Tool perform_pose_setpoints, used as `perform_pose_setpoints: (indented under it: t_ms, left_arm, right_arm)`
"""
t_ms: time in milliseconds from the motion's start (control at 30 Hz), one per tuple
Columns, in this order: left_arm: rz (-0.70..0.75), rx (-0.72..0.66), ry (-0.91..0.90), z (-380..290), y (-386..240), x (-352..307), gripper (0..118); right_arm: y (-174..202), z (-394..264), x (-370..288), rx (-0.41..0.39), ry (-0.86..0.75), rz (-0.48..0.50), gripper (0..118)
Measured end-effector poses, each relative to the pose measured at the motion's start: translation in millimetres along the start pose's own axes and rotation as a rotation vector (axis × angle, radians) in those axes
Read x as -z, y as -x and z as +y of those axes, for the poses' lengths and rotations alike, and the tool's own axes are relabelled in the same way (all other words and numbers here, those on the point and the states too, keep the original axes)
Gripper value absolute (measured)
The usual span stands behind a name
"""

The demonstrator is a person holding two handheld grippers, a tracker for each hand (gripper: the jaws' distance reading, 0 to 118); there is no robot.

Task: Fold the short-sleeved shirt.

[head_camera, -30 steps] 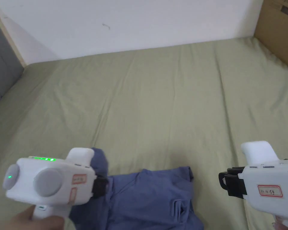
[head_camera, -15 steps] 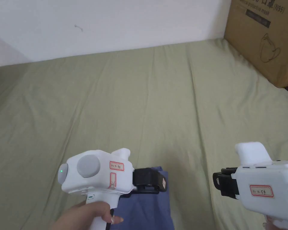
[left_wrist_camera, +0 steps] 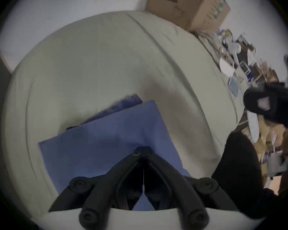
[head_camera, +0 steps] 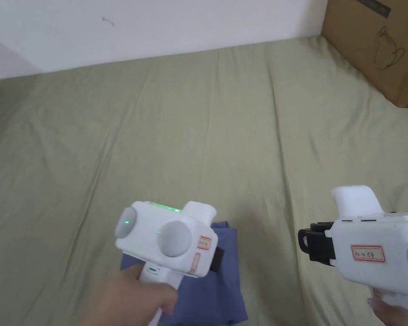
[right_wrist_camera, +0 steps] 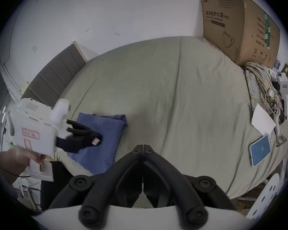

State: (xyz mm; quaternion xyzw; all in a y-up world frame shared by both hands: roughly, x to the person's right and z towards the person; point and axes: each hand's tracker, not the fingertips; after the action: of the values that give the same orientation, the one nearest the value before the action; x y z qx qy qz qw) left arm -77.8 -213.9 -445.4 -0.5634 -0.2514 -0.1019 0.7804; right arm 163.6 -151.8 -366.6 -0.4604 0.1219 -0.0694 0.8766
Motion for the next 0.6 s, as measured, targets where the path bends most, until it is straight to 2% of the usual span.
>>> perform_pose_setpoints:
  t_ms: [200,267,333,400,433,600]
  left_arm:
    - [0.020,0.028,0.046,5.5,-23.0,38.1,0]
    - [-0.069,-0.019,0.032,8.4,-24.0,32.9,0]
    - [-0.229,-0.110,0.011,6.7,-18.3,19.8,0]
    - [-0.327,-0.196,-0.042,0.2,-12.1,4.7,0]
    - [-0.317,-0.224,-0.090,-3.1,-6.6,-8.2,0]
    - [-0.035,-0.179,-0.316,-32.2,36.2,-70.9,0]
  right_arm:
    - [-5.3,-3.1,0.5,0.017,0.008,-0.013,1]
    - [-5.6,-4.1,-0.5,0.021,0.006,-0.014,1]
    - [-4.9,-4.5,-3.5,0.024,0.002,-0.012,1]
    - [-4.0,-3.4,-7.3,0.022,-0.005,-0.011,1]
    - [-3.7,-2.0,-9.6,0.020,-0.010,-0.014,1]
    - [9.5,7.0,-14.5,-0.032,-0.029,-0.021,1]
